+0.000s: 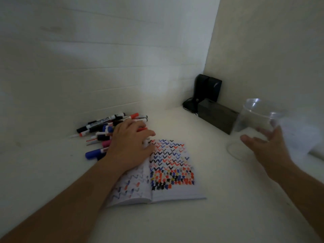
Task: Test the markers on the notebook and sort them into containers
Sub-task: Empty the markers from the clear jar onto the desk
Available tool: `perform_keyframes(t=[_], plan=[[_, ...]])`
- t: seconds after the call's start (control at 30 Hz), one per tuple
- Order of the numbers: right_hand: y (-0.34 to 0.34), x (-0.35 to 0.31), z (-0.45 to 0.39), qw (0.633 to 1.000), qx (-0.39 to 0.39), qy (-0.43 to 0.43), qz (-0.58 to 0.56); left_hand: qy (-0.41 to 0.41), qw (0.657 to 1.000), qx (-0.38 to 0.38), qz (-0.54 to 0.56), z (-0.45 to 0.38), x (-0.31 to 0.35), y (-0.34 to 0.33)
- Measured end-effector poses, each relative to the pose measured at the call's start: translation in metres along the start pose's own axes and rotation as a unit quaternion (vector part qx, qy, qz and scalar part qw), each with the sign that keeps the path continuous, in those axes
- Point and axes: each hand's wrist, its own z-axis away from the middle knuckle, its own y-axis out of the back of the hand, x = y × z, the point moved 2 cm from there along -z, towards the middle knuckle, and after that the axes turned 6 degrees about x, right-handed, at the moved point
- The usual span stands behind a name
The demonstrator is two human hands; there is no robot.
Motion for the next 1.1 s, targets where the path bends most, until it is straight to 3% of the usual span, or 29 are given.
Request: perform_keyframes(t=[0.17, 0.37, 0.47, 0.83, 1.1], plan=[[-0.001, 0.006, -0.005, 0.998, 0.026, 0.019, 0.054, -0.057, 0.998, 0.016, 0.001, -0.004, -0.009, -0.010], [0.017, 0.020, 0.003, 0.994, -0.016, -0.014, 0.111, -0.088, 0.996, 0.025, 0.024, -0.008, -0.011, -0.015], [0.016, 0.019, -0.003, 0.992, 0.014, -0.023, 0.121, -0.103, 0.994, 0.026, 0.035, -0.009, -0.013, -0.018], [-0.001, 0.034, -0.032, 0.976, 0.086, -0.044, 0.197, -0.061, 0.998, 0.026, 0.015, -0.007, -0.009, -0.013], [0.007, 0.022, 0.001, 0.985, 0.080, -0.045, 0.149, -0.062, 0.998, 0.017, 0.016, -0.008, -0.006, -0.011]])
